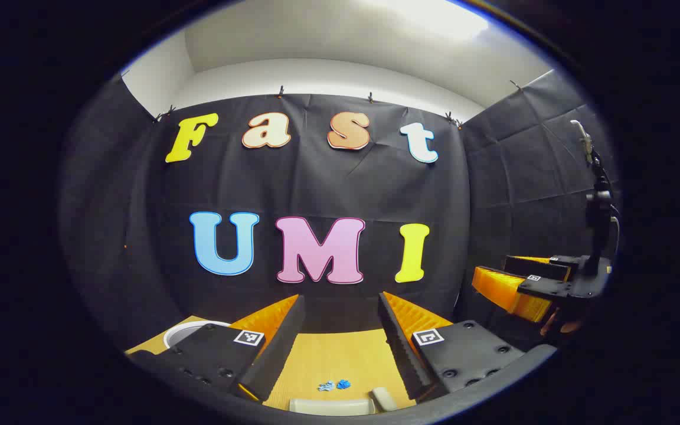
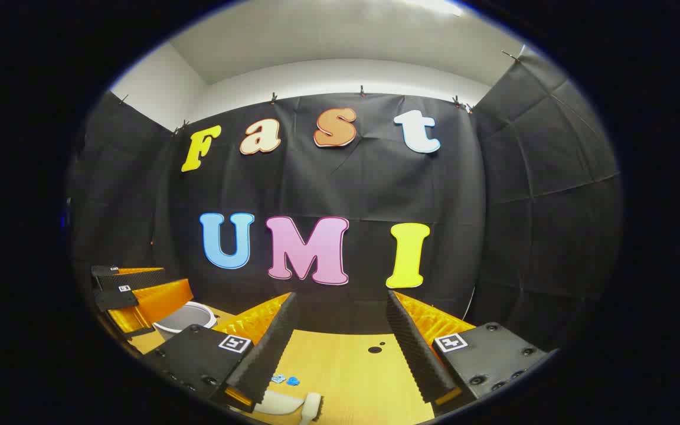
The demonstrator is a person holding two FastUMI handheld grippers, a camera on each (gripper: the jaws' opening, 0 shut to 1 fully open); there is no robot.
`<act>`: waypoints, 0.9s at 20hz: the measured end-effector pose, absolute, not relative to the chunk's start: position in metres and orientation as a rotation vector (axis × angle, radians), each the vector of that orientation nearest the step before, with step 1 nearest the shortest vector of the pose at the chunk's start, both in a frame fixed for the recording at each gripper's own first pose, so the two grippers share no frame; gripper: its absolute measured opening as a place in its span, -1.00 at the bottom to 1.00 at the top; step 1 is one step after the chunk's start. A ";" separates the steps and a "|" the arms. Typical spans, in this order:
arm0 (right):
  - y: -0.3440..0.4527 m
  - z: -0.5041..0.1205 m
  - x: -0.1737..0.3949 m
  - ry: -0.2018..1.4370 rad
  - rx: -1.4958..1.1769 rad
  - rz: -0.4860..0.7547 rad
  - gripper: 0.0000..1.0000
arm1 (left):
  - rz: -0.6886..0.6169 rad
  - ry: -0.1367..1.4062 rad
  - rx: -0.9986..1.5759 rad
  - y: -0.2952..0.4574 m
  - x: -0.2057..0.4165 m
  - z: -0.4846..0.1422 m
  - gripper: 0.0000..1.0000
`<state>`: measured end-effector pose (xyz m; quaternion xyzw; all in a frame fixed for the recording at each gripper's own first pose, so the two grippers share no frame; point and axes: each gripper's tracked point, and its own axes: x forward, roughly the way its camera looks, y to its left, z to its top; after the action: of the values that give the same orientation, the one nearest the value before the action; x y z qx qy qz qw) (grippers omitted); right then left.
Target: Pick up the small broom and dustpan from the desktop, sweep the trash into the dustpan with the broom, and then empty the trash into the garbage bin.
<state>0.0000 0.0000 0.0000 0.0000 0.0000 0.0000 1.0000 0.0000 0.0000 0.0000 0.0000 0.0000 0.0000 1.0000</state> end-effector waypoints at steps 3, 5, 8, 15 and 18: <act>0.011 -0.007 0.004 0.020 -0.019 0.008 0.93 | -0.015 0.029 -0.027 0.003 0.007 -0.014 0.51; 0.013 -0.008 0.005 0.020 -0.007 -0.004 0.94 | -0.027 0.027 -0.047 0.003 0.012 -0.009 0.48; 0.021 -0.018 0.004 0.044 0.019 -0.002 0.93 | -0.029 0.011 -0.059 0.007 0.012 -0.003 0.48; 0.013 -0.025 -0.006 0.069 0.013 -0.021 0.93 | -0.038 0.055 -0.086 0.004 0.007 -0.023 0.43; 0.007 -0.032 -0.011 0.089 0.020 -0.033 0.93 | -0.041 0.057 -0.088 -0.002 0.004 -0.023 0.43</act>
<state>-0.0107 0.0071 -0.0315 0.0099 0.0444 -0.0167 0.9988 0.0038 -0.0024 -0.0234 -0.0438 0.0283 -0.0207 0.9984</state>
